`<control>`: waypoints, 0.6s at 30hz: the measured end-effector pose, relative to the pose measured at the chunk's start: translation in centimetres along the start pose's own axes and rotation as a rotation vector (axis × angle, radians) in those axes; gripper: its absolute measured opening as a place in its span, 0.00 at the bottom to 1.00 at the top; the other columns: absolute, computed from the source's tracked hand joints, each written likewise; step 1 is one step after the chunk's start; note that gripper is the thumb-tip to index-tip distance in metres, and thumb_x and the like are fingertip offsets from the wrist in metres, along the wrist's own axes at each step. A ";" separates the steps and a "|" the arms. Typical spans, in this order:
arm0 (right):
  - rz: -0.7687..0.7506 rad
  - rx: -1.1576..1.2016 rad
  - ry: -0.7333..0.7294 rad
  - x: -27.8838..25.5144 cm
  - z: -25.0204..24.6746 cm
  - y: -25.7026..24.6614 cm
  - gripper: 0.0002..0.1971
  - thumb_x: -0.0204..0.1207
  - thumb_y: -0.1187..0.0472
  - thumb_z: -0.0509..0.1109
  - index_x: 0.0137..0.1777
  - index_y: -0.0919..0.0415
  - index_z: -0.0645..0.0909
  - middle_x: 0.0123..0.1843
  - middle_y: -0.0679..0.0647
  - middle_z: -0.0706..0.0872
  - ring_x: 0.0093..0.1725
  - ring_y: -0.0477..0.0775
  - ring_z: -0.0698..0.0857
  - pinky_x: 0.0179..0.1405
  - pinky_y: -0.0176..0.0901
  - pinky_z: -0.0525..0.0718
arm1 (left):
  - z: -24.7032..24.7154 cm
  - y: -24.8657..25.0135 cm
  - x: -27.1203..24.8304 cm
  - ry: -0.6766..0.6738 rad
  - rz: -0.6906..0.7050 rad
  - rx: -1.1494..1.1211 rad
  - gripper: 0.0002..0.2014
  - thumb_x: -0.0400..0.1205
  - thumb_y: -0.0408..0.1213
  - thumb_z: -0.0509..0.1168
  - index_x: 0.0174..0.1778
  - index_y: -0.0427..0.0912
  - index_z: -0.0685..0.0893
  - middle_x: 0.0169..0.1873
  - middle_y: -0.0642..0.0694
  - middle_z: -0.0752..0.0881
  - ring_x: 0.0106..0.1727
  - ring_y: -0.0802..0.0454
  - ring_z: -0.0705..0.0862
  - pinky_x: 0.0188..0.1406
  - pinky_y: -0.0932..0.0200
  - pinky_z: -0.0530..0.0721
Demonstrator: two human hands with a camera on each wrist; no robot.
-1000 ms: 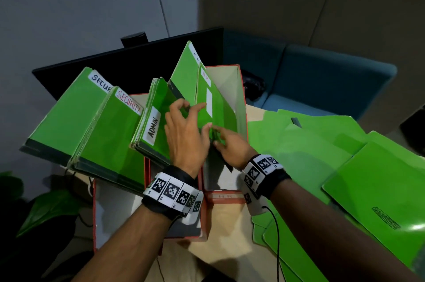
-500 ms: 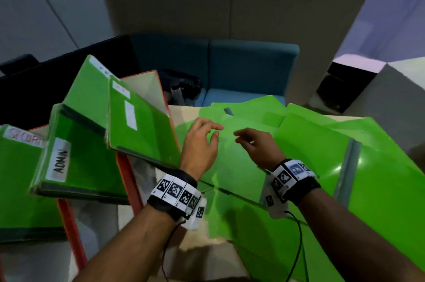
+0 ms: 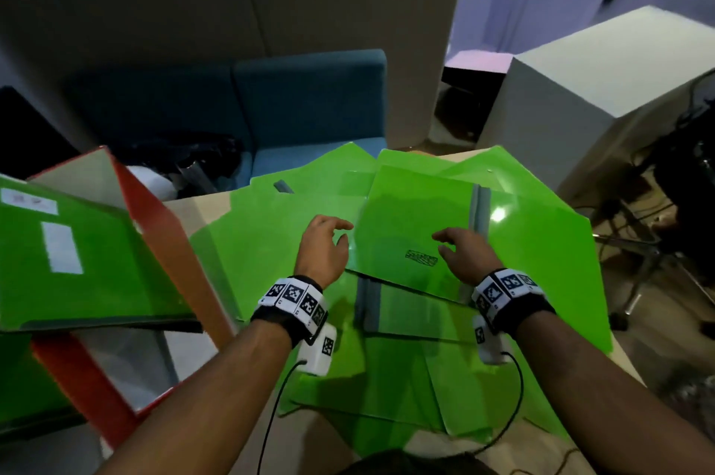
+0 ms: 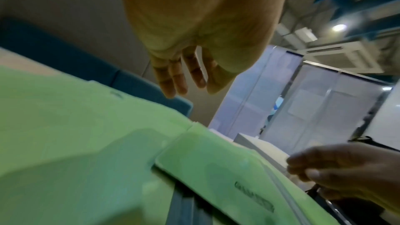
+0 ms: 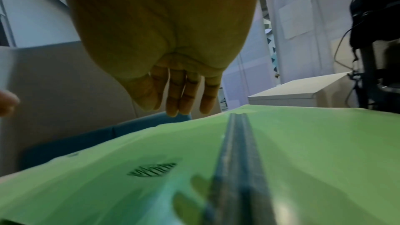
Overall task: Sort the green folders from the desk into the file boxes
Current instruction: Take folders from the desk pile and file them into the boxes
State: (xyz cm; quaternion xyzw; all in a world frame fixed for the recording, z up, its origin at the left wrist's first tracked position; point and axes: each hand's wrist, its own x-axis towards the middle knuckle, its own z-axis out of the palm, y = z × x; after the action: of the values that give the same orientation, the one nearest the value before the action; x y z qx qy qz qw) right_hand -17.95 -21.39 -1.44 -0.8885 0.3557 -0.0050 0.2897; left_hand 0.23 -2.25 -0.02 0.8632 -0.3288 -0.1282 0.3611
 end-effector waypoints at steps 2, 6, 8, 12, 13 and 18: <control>0.072 -0.051 -0.026 -0.7 -0.1 2.4 0.16 0.80 0.61 0.67 0.67 0.57 0.80 0.70 0.57 0.79 0.70 0.59 0.77 0.70 0.50 0.74 | 1.8 -1.1 0.6 -0.114 -0.144 -0.024 0.14 0.80 0.32 0.68 0.62 0.43 0.85 0.64 0.43 0.83 0.57 0.47 0.84 0.59 0.59 0.80; 0.162 -0.056 -0.043 -2.1 -0.7 6.4 0.17 0.77 0.64 0.68 0.66 0.58 0.81 0.68 0.62 0.78 0.66 0.63 0.78 0.67 0.49 0.76 | 4.3 -3.6 0.9 -0.294 -0.470 -0.028 0.26 0.80 0.36 0.70 0.74 0.37 0.74 0.68 0.37 0.80 0.67 0.41 0.80 0.67 0.56 0.75; 0.191 -0.059 -0.083 -2.5 -0.8 7.4 0.18 0.78 0.63 0.67 0.68 0.55 0.80 0.70 0.60 0.77 0.67 0.62 0.78 0.66 0.48 0.75 | 5.2 -4.4 1.1 -0.303 -0.524 -0.086 0.28 0.80 0.35 0.71 0.75 0.37 0.72 0.68 0.37 0.81 0.66 0.41 0.81 0.70 0.51 0.76; 0.186 -0.061 -0.245 -2.8 -0.5 7.4 0.21 0.81 0.59 0.66 0.74 0.56 0.74 0.70 0.57 0.81 0.66 0.58 0.80 0.64 0.48 0.78 | 6.3 -4.4 1.5 -0.285 -0.604 -0.242 0.28 0.79 0.34 0.71 0.74 0.38 0.70 0.63 0.33 0.83 0.44 0.41 0.84 0.45 0.44 0.87; 0.178 -0.070 -0.265 -2.8 -0.5 7.2 0.21 0.82 0.58 0.66 0.74 0.57 0.73 0.70 0.58 0.81 0.67 0.58 0.80 0.64 0.47 0.78 | 6.3 -3.8 1.4 -0.273 -0.614 -0.270 0.27 0.80 0.35 0.70 0.75 0.38 0.70 0.61 0.31 0.83 0.39 0.43 0.82 0.34 0.49 0.85; 0.181 -0.060 -0.251 -2.4 -0.2 6.3 0.26 0.81 0.53 0.66 0.77 0.57 0.68 0.71 0.59 0.80 0.68 0.60 0.80 0.64 0.47 0.77 | 5.3 0.3 1.0 -0.168 -0.475 -0.336 0.20 0.86 0.43 0.61 0.67 0.31 0.77 0.44 0.41 0.84 0.39 0.46 0.84 0.42 0.43 0.90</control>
State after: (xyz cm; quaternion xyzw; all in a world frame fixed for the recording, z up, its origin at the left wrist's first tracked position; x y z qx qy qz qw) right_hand -23.75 -23.58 -4.03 -0.8547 0.3954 0.1431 0.3045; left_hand -1.60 -5.98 -3.55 0.8303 -0.1205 -0.3329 0.4303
